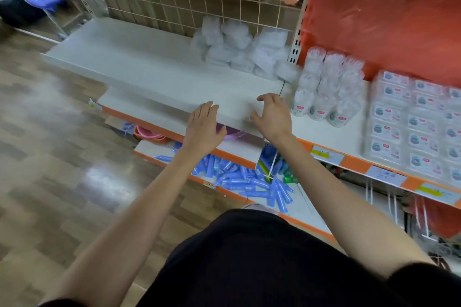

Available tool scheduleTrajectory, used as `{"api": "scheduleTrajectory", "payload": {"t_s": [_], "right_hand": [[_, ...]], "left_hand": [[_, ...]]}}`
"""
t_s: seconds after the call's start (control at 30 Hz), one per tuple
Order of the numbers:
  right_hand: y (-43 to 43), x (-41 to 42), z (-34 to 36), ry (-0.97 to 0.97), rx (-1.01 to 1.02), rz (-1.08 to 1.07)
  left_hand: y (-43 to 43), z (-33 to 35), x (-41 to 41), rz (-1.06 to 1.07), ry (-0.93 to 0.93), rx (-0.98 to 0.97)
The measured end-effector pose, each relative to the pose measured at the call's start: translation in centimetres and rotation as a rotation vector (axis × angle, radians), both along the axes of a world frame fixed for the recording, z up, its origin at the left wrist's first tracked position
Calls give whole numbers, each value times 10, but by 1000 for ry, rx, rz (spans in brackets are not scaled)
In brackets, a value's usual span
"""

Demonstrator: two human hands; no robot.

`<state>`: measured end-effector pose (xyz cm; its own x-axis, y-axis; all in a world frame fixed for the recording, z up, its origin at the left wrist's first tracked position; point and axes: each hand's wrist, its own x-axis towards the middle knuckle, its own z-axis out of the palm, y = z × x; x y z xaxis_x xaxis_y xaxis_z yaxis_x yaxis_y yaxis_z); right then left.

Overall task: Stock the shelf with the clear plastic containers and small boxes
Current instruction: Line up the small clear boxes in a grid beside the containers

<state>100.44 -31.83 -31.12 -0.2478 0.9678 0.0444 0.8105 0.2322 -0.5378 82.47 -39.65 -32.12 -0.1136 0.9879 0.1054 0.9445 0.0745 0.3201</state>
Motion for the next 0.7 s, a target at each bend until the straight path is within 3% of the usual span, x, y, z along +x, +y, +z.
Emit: {"api": "scheduleTrajectory", "payload": {"t_s": [0.33,0.7], "right_hand": [[68,-16,-3,-66,-8,-75],[72,-21,-26,-106,9,-179]], "left_hand": [[91,7,-18,-128,97,50],[207,11,2,-393,139,114]]}}
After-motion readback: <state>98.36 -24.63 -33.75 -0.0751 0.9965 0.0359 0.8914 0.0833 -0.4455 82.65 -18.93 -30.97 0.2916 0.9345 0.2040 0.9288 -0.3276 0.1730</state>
